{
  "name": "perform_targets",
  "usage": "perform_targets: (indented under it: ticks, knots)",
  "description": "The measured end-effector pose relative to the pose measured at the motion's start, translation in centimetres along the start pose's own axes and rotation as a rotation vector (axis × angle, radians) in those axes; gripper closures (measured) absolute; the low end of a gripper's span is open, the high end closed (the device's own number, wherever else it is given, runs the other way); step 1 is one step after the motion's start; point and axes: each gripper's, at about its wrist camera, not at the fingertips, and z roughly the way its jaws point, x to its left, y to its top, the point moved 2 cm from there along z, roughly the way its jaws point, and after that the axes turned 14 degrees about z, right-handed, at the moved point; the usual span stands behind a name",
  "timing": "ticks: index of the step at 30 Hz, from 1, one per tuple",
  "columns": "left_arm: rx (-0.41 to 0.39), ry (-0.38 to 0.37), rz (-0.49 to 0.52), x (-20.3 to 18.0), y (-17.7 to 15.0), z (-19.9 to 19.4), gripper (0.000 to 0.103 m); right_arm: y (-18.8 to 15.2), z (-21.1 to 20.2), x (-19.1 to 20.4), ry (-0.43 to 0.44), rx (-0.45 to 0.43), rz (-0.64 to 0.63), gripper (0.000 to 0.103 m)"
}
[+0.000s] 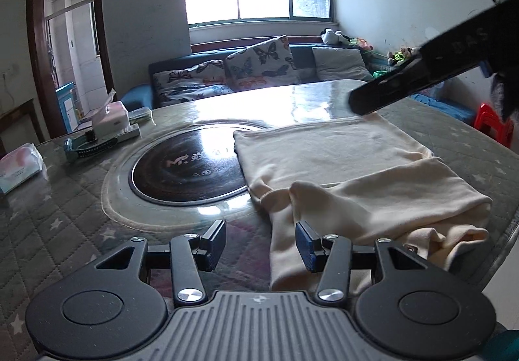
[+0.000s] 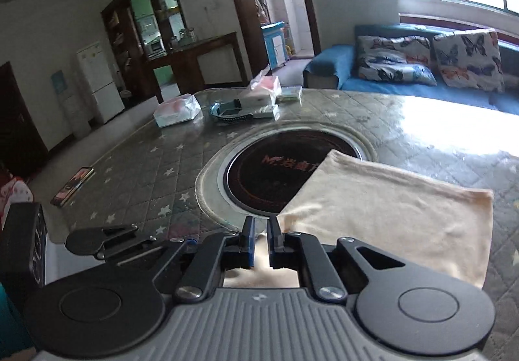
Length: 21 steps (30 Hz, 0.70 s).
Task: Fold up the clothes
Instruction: 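Fold the lifted side over the body with the right gripper, then grasp the sweatshirt hem edge with the left gripper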
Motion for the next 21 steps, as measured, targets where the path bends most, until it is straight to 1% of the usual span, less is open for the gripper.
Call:
perform_targets:
  ticks: [2, 6, 7, 9, 12, 13, 14, 17, 19, 20, 21]
  knots:
    - [-0.01, -0.002, 0.002, 0.0, 0.3, -0.1, 0.052, -0.1, -0.8, -0.5, -0.019, -0.003, -0.009, 0.093]
    - [-0.035, -0.023, 0.02, -0.7, 1.1, 0.0, 0.052, -0.9, -2.7, -2.5, -0.103, 0.019, -0.033, 0.093]
    - [-0.043, -0.034, 0.028, -1.0, 1.3, 0.1, 0.054, -1.4, -3.0, -3.3, -0.127, 0.035, -0.034, 0.093]
    - [-0.052, -0.057, 0.047, -1.8, 1.7, 0.3, 0.054, -2.3, -3.6, -4.6, -0.165, 0.062, -0.032, 0.093]
    - [-0.039, -0.076, 0.069, -2.9, 1.9, 1.2, 0.056, -4.1, -4.3, -6.7, -0.225, 0.107, -0.011, 0.093]
    - [-0.029, -0.079, 0.072, -3.1, 1.9, 1.5, 0.058, -5.0, -4.5, -7.6, -0.246, 0.123, 0.002, 0.093]
    - [-0.019, -0.083, 0.076, -3.3, 1.9, 1.8, 0.064, -5.5, -4.6, -8.2, -0.252, 0.135, 0.012, 0.093]
    - [0.011, -0.086, 0.084, -3.5, 1.7, 2.5, 0.073, -7.0, -4.8, -9.8, -0.264, 0.166, 0.04, 0.093]
    - [0.027, -0.083, 0.089, -3.6, 1.5, 2.9, 0.074, -7.6, -4.4, -10.4, -0.27, 0.181, 0.041, 0.093]
    - [0.034, -0.082, 0.091, -3.6, 1.4, 3.0, 0.079, -7.7, -4.4, -10.5, -0.268, 0.181, 0.041, 0.093]
    - [0.042, -0.08, 0.091, -3.6, 1.3, 3.1, 0.08, -7.7, -4.4, -10.6, -0.264, 0.181, 0.04, 0.093]
